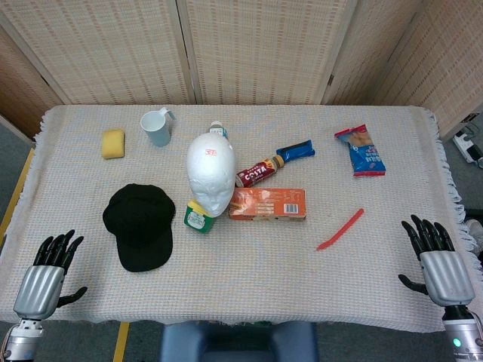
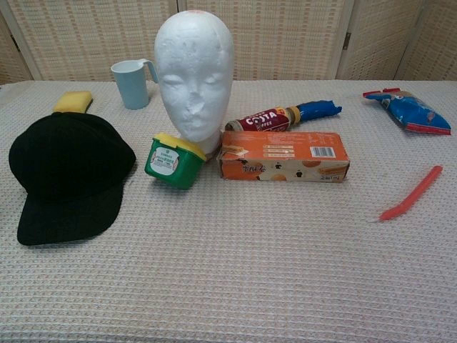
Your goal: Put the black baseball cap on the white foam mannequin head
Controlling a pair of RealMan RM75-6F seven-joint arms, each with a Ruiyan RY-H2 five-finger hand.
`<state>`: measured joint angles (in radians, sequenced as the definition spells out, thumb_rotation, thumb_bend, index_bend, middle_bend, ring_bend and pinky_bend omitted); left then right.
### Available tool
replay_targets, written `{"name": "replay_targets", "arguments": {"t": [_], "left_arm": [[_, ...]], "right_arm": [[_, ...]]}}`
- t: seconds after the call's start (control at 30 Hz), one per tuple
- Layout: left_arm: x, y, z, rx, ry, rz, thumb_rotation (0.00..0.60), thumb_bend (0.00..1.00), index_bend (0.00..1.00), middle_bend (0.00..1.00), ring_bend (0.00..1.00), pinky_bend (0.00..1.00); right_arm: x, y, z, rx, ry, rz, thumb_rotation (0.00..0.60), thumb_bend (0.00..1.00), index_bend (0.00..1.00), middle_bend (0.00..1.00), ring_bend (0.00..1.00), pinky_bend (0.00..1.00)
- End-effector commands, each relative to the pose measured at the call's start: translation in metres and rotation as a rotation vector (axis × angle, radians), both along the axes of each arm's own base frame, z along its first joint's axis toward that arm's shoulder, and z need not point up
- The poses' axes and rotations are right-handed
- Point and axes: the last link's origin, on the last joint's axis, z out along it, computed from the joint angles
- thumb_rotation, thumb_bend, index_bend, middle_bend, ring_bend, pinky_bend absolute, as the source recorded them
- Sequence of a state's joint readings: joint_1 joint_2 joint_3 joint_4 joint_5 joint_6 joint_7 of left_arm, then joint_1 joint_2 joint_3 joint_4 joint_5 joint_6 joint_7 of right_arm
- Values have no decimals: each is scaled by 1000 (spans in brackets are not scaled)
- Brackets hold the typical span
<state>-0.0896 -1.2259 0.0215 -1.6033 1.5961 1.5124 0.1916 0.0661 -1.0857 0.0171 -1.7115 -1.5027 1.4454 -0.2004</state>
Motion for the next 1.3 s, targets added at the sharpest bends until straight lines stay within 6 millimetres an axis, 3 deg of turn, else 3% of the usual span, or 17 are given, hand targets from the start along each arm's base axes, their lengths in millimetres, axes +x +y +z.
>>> {"name": "replay_targets", "arguments": {"t": [0.03, 0.23, 0.27, 0.3, 0.37, 0.43, 0.5, 0.57, 0.63, 0.77, 1.3], "left_arm": [[-1, -1, -1, -11, 3, 2, 600, 49, 90, 0, 0, 49], [4, -3, -12, -70, -30, -26, 600, 49, 91, 1, 0, 55], [6, -4, -15, -80, -36, -39, 600, 49, 91, 32, 4, 87], [8, -5, -18, -76, -38, -55, 600, 51, 96, 116, 49, 188], [13, -4, -27, -44, -43, -120, 600, 59, 123, 371, 245, 477], [16, -5, -41, -48, -54, -176, 600, 68, 192, 698, 573, 778], [17, -4, -58, -83, -75, -227, 600, 76, 272, 883, 761, 916], [17, -3, -73, -121, -92, -251, 600, 100, 361, 977, 904, 986], [18, 0, -88, -143, -118, -282, 600, 126, 443, 1000, 994, 1000], [17, 7, -111, -156, -149, -334, 600, 133, 511, 1000, 1000, 1000], [1, 36, -153, -54, -101, -372, 600, 225, 537, 1000, 1000, 1000]], "right_arm": [[0, 0, -1, 3, -1, 0, 600, 44, 0, 0, 0, 0], [0, 0, 1, -7, 1, -3, 600, 44, 0, 0, 0, 0], [0, 0, 1, -8, 1, -2, 600, 45, 0, 0, 0, 0], [-1, 0, 2, -10, 4, -3, 600, 44, 0, 0, 0, 0], [-2, 0, 2, -11, 13, -9, 600, 44, 0, 0, 0, 0], [-3, 0, 3, -13, 18, -22, 600, 44, 0, 0, 0, 0], [-3, -2, 3, -20, 21, -25, 600, 44, 0, 0, 0, 0], [-3, -2, 2, -19, 25, -28, 600, 45, 0, 0, 0, 0], [-4, -3, 1, -14, 31, -31, 600, 45, 0, 0, 0, 0], [-5, -4, 0, -15, 38, -37, 600, 44, 0, 0, 0, 0], [-8, -9, 1, -10, 37, -54, 600, 44, 0, 0, 0, 0]]}}
